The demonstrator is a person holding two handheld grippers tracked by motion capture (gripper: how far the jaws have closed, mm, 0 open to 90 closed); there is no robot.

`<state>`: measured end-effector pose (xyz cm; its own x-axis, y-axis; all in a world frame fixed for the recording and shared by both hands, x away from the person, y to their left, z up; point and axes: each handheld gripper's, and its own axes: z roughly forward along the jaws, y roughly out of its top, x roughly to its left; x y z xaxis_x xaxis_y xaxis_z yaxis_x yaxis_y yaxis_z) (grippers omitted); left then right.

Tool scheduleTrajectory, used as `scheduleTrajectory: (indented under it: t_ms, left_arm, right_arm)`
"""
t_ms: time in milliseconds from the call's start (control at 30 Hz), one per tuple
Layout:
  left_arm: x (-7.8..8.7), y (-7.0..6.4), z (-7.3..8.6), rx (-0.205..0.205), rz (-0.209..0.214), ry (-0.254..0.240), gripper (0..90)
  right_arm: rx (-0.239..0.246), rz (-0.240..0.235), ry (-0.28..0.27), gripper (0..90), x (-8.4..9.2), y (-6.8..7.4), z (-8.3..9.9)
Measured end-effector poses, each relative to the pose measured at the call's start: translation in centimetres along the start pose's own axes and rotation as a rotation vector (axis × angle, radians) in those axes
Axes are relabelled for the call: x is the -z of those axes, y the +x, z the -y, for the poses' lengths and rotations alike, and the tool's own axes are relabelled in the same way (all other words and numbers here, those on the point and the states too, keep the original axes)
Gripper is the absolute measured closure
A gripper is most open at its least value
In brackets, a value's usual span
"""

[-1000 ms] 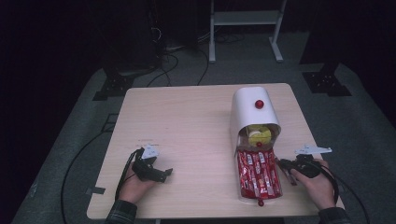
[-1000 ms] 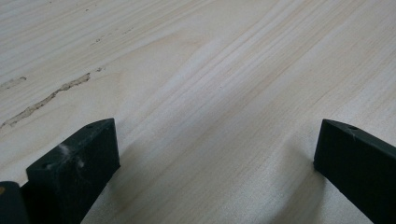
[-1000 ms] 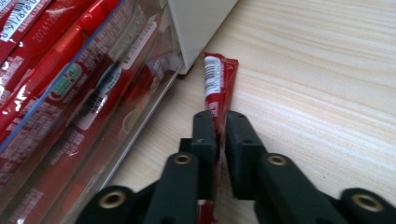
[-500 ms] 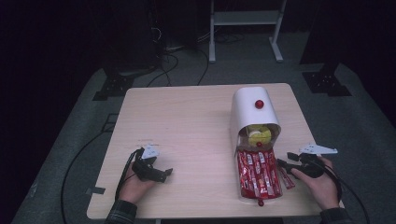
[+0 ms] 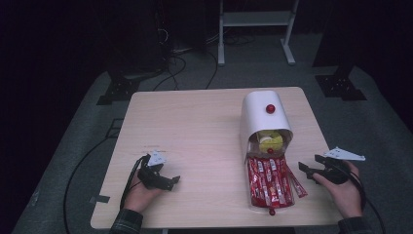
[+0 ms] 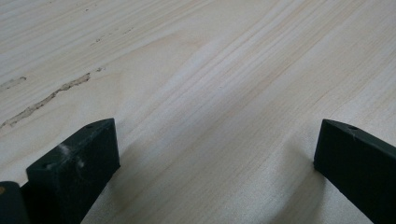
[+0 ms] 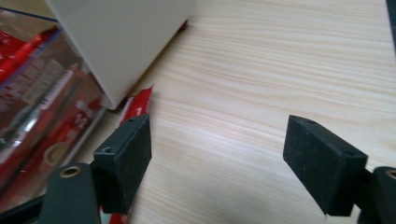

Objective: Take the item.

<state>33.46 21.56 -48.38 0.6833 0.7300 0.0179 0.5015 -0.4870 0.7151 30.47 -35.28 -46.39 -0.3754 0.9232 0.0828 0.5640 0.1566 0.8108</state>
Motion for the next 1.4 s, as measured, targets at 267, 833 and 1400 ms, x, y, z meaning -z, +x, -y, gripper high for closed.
scheduleTrajectory:
  t_ms: [267,833,1400]
  left_arm:
    - [0.0,0.0,0.0,0.003,0.0,0.0,0.0]
    - [0.0,0.0,0.0,0.0,0.0,0.0,0.0]
    - [0.0,0.0,0.0,0.003,0.0,0.0,0.0]
  right_arm:
    - [-0.01,0.033,0.023,19.7,0.0,-1.0,0.3]
    - [-0.001,0.093,0.101,17.9,-0.6,-2.0,1.1]
    - [0.008,0.102,0.139,17.2,-1.1,-2.0,1.6]
